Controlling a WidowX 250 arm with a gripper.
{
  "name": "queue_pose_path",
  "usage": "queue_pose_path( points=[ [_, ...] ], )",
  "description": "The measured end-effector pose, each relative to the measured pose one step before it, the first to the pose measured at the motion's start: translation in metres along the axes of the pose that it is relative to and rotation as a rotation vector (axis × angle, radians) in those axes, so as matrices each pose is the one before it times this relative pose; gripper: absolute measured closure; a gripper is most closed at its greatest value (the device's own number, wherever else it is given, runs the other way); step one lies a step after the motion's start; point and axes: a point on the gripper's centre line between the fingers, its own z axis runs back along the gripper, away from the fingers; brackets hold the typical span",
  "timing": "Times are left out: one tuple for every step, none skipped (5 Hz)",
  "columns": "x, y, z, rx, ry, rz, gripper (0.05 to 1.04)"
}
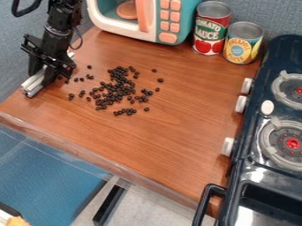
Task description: Sweep into pile
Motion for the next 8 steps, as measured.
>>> queue_pose_path(
  points=[
    [-0.00184,-0.01062,-0.00012,-0.0232,0.0119,-0.0140,0.699],
    [-0.00553,-0.01067,0.00287,-0.0371,0.0171,-0.0019,0.699],
    [-0.00415,-0.01731,0.00724,-0.0404,0.0090,-0.0092,0.700],
    [-0.00382,-0.01420,0.00740,-0.0343,0.0064,-0.0119,0.700],
    [-0.00468,-0.01880,0.00206,-0.0362,0.0135,0.0081,0.700],
    [-0.00427,-0.01569,0.00191,-0.0276,-0.0104,0.0124,0.702],
    [-0.00556,-0.02266,0.00423,-0.0234,-0.0109,0.0107,0.704],
    [-0.00573,-0.01853,0.00251,-0.0178,-0.0161,0.0271,0.704]
  ],
)
